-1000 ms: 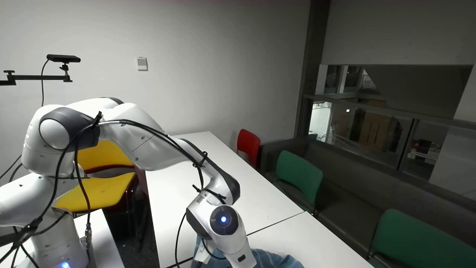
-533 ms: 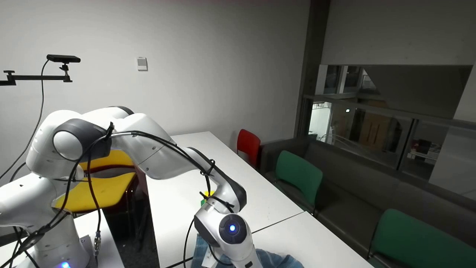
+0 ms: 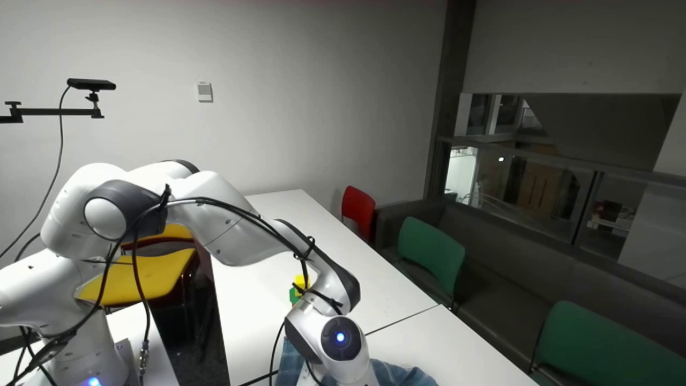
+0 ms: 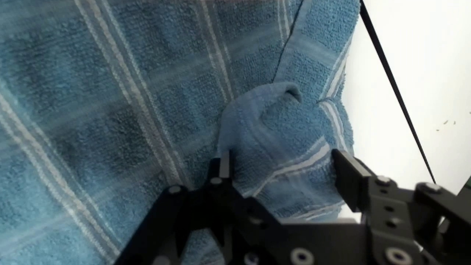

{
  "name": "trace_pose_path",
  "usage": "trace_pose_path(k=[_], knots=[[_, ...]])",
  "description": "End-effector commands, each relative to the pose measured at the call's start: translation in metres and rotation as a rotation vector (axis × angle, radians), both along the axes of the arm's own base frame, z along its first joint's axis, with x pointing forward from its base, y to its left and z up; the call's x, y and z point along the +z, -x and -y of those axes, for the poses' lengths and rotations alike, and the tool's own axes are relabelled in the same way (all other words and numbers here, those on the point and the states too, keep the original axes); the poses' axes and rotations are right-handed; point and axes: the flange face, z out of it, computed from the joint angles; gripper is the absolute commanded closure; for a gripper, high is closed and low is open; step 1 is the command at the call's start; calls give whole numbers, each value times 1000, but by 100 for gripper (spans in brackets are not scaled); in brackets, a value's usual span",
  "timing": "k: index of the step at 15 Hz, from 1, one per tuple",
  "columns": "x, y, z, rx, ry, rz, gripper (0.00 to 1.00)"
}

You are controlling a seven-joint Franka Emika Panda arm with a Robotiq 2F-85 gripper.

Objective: Unfold the cloth

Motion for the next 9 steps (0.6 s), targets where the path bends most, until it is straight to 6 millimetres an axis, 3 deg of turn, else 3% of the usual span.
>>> trace_pose_path(k=[1, 6, 9], knots=[[3, -5, 9, 16, -5, 19, 57], [4, -5, 12, 15, 0, 18, 95], [13, 0, 15, -3, 18, 20, 99]])
